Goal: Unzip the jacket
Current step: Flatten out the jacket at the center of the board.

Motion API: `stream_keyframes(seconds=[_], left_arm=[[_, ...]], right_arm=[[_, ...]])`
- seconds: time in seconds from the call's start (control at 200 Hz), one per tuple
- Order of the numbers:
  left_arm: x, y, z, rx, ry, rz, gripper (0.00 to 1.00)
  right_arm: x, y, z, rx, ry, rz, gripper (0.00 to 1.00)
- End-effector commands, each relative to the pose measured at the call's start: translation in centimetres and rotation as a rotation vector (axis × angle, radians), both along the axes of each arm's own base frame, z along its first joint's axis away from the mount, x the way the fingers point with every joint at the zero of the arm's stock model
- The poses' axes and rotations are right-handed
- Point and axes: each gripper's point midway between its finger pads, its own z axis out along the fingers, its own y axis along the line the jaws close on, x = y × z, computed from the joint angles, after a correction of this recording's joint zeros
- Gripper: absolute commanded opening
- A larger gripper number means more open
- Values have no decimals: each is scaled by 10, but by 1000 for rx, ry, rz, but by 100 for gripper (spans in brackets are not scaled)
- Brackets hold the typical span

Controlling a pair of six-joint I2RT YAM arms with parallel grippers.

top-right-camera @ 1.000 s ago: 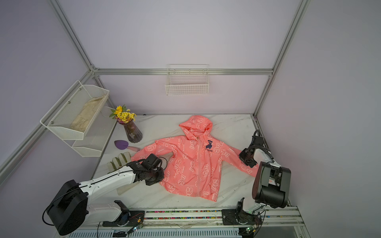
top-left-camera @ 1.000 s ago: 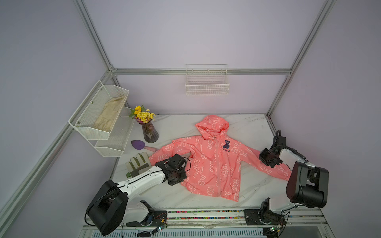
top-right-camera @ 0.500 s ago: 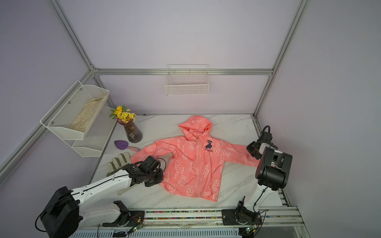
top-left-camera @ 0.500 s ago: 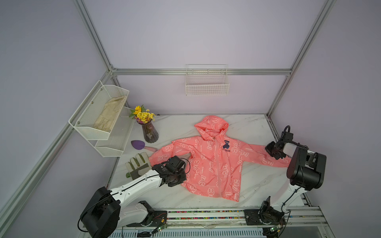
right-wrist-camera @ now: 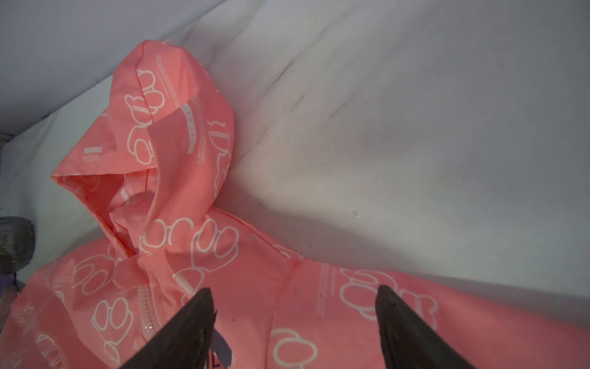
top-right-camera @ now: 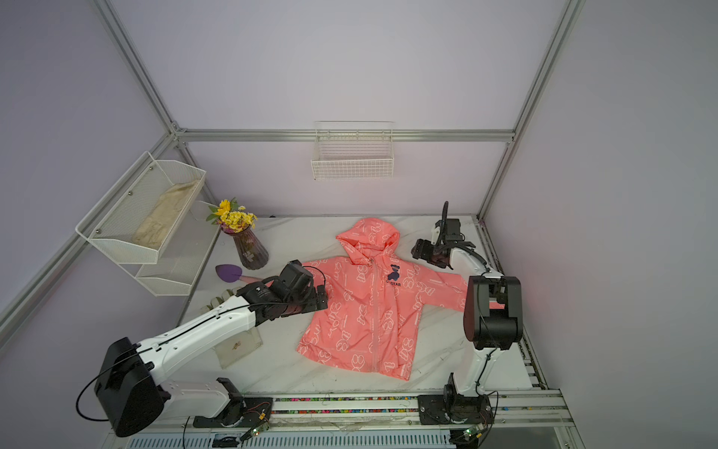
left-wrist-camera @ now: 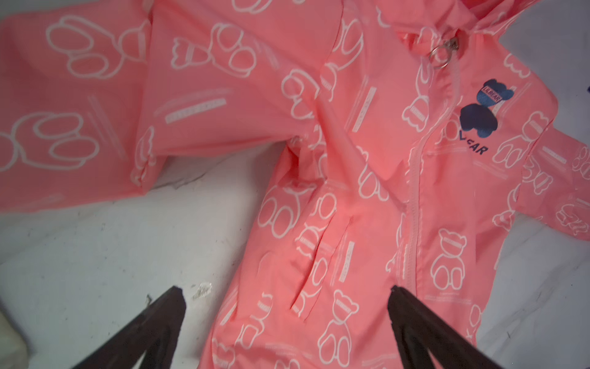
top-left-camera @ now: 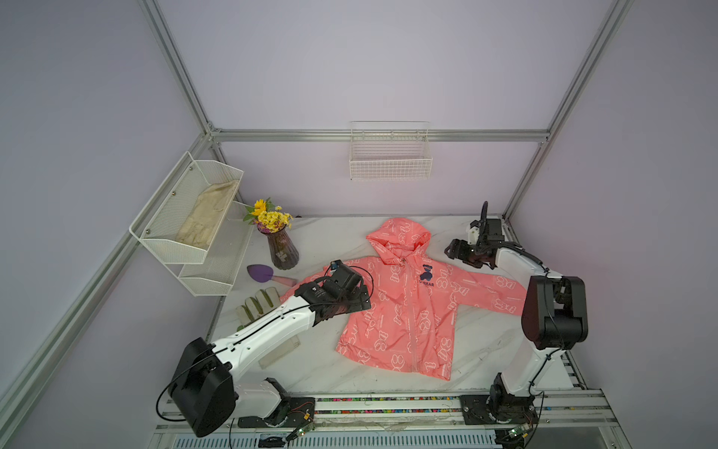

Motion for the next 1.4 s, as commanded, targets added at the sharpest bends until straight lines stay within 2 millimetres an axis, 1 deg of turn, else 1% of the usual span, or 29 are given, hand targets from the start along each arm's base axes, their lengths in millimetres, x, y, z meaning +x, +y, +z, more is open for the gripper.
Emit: stream_keyframes(seconds=[0.0,0.06,0.07,0.095,0.15,0.21,0.265,0.325,0.36,0.415,0.53,0.575,0.635,0.685,0.74,0.795,0.835,0.88,0.915,0.97,1.0,1.035,1.08,1.125,1.14,1.2,1.25,1.31,1.395], left_arm=[[44,-16,3,17,-8,-51,89],[64,-24,-6,3,24,-67,73],[67,-24,-8,3,29,-66,71],[75,-28,-10,-6,39,-71,65],[89,-32,-19,-21,60,-65,56],[101,-33,-34,-24,94,-48,46],[107,-34,-48,-46,132,-37,40],[108,-33,-65,-55,170,-18,30],[106,-33,-75,-65,193,-9,27],[97,-32,-91,-78,232,3,22],[70,-25,-119,-112,303,50,14],[55,-21,-131,-125,329,70,11],[37,-18,-141,-137,347,89,8],[25,-17,-144,-137,347,97,7],[10,-16,-145,-123,343,98,6],[1,-17,-142,-107,324,93,5],[-3,-19,-137,-102,306,87,5],[-6,-22,-129,-99,280,79,5],[-6,-23,-122,-99,257,77,5],[-3,-23,-107,-94,213,83,5],[0,-21,-98,-88,189,89,6],[4,-20,-87,-80,160,96,11],[12,-18,-72,-68,120,104,18],[19,-17,-58,-55,82,103,29],[23,-18,-52,-54,66,102,35],[34,-20,-34,-38,27,95,53],[44,-25,-23,-34,5,86,65],[56,-31,-12,-42,-9,82,70],[70,-40,-7,-80,0,84,71]], right_arm=[[-8,22,-26,12,84,99,80],[-6,34,-33,-2,86,145,76],[-10,35,-36,-7,109,150,75],[-12,38,-41,-25,123,159,73],[-17,43,-48,-66,143,180,69],[-23,44,-55,-94,162,186,65],[-31,40,-62,-113,181,164,53],[-42,32,-69,-139,209,124,33],[-48,26,-73,-157,219,97,27],[-60,17,-79,-190,245,60,19],[-81,1,-88,-230,291,-14,14],[-87,-6,-89,-233,302,-44,13],[-92,-16,-89,-230,314,-77,12],[-91,-24,-87,-220,316,-107,12],[-87,-35,-82,-219,307,-138,15],[-76,-43,-71,-221,275,-146,22],[-66,-42,-58,-216,235,-121,28],[-51,-37,-38,-210,164,-64,36],[-38,-33,-18,-203,99,-37,42],[-20,-19,14,-155,-4,28,50],[-13,-7,29,-129,-54,82,55],[0,6,50,-127,-140,143,59],[9,27,65,-167,-208,237,60],[14,50,71,-245,-266,353,60],[15,58,73,-278,-286,390,60],[20,83,73,-395,-344,488,60],[22,101,71,-451,-387,561,60],[22,122,67,-483,-449,634,60],[21,148,59,-511,-490,704,60]])
